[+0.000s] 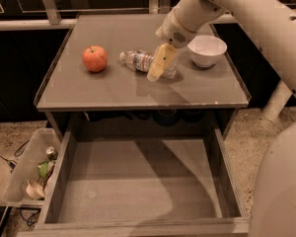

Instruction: Place water bottle into top drawer

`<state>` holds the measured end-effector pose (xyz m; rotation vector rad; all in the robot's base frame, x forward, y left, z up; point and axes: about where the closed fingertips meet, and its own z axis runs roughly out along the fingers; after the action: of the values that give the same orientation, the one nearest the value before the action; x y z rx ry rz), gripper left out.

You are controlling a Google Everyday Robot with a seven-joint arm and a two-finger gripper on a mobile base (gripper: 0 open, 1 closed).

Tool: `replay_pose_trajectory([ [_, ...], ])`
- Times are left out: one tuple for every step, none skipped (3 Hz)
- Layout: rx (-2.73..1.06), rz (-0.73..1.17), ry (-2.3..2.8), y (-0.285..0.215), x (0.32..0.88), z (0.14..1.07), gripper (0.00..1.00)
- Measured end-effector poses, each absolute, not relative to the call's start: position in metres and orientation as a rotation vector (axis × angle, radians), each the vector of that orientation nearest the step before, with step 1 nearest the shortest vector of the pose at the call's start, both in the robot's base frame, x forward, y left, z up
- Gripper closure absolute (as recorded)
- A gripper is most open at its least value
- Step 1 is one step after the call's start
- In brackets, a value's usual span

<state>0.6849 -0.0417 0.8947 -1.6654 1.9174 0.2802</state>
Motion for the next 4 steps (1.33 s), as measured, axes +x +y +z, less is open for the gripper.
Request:
replay_pose_trajectory([
  [-1.677,0.267,1.933,-0.029,0.686,0.883,0.0],
  [-1.665,0.244,1.965,-0.027,0.691,0.869,0.0],
  [-1.635,0.218,2.025,-0.032,0.703,0.845,0.0],
  [-1.635,0.218,2.025,-0.032,0.703,0.845,0.0],
])
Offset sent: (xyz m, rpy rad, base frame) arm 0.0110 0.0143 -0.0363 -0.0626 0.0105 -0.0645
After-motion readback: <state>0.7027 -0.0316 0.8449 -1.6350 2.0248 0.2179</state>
